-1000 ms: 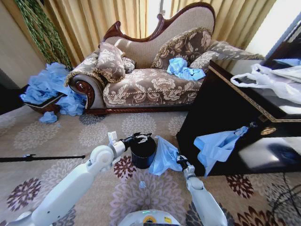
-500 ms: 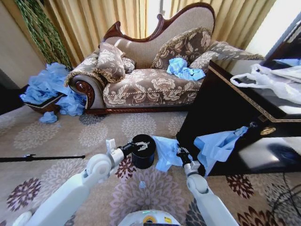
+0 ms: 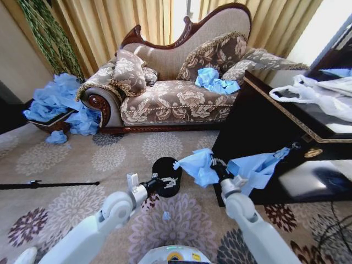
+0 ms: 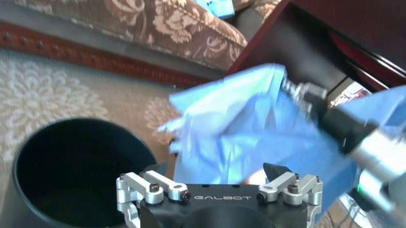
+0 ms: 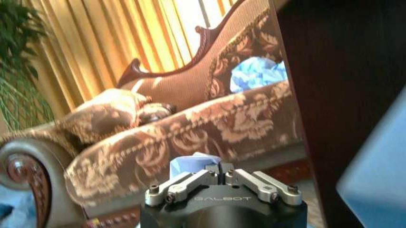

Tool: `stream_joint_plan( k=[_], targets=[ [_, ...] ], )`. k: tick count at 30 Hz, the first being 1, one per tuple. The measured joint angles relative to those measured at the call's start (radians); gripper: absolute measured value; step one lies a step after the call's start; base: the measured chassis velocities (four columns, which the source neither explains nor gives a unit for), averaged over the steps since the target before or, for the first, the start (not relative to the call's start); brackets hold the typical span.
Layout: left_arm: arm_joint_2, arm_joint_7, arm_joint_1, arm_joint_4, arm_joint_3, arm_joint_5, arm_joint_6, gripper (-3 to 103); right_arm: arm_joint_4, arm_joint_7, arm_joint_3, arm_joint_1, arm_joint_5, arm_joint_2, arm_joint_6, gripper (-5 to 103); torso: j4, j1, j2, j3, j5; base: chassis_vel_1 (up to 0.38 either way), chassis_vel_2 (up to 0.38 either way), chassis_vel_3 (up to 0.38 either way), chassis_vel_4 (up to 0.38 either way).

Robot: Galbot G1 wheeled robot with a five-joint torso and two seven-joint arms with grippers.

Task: Place a garbage bag over the trash bin.

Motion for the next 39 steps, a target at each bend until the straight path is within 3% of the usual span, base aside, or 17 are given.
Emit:
stream_joint_plan(
  k=[6, 13, 15, 18, 19, 21, 22, 25, 32, 39],
  targets=[
    [-0.037, 0.002, 0.020, 0.018, 0.047, 0.004, 0.009, 100, 0.082, 0.117, -0.059, 0.084, 0.115, -0.037, -0.030, 0, -0.0001, 0.000, 0.000, 0.000, 0.0002, 0.000, 0.000, 0.000, 0.000],
    [-0.094, 0.000, -0.025, 0.088, 0.091, 0.001, 0.012, 100, 0.147, 0.185, -0.086, 0.133, 0.209, -0.076, -0.060, 0, 0.0000, 0.000, 0.000, 0.000, 0.0002, 0.000, 0.000, 0.000, 0.000],
    [-0.129, -0.013, -0.061, 0.123, 0.105, -0.026, 0.008, 100, 0.169, 0.193, -0.084, 0.136, 0.244, -0.095, -0.069, 0, 0.0002, 0.000, 0.000, 0.000, 0.0000, 0.000, 0.000, 0.000, 0.000],
    [-0.225, -0.106, -0.165, 0.201, 0.136, -0.179, -0.020, 100, 0.189, 0.187, -0.065, 0.118, 0.263, -0.127, -0.076, 0, -0.0007, 0.000, 0.000, 0.000, 0.0001, 0.000, 0.000, 0.000, 0.000],
    [-0.225, -0.106, -0.165, 0.201, 0.136, -0.179, -0.020, 100, 0.189, 0.187, -0.065, 0.118, 0.263, -0.127, -0.076, 0, -0.0007, 0.000, 0.000, 0.000, 0.0001, 0.000, 0.000, 0.000, 0.000],
    [-0.276, -0.135, -0.200, 0.229, 0.141, -0.265, -0.032, 100, 0.192, 0.182, -0.055, 0.106, 0.267, -0.137, -0.079, 0, -0.0007, 0.000, 0.000, 0.000, 0.0004, 0.000, 0.000, 0.000, 0.000],
    [-0.319, -0.168, -0.210, 0.239, 0.142, -0.354, -0.051, 100, 0.189, 0.177, -0.047, 0.098, 0.269, -0.140, -0.080, 0, -0.0003, 0.000, 0.000, 0.000, 0.0004, 0.000, 0.000, 0.000, 0.000],
    [-0.358, -0.198, -0.202, 0.241, 0.138, -0.422, -0.069, 100, 0.178, 0.175, -0.040, 0.095, 0.270, -0.139, -0.082, 0, -0.0002, 0.000, 0.000, 0.000, 0.0002, 0.000, 0.000, 0.000, 0.000],
    [-0.434, -0.209, -0.147, 0.254, 0.123, -0.451, -0.106, 100, 0.155, 0.159, -0.028, 0.082, 0.267, -0.137, -0.084, 0, 0.0002, 0.000, 0.000, 0.000, 0.0003, 0.000, 0.000, 0.000, 0.000],
    [-0.586, -0.209, -0.163, 0.350, 0.123, -0.444, -0.151, 100, 0.190, 0.151, -0.028, 0.056, 0.269, -0.148, -0.085, 0, -0.0001, 0.000, 0.000, 0.000, 0.0001, 0.000, 0.000, 0.000, 0.000]
  ],
)
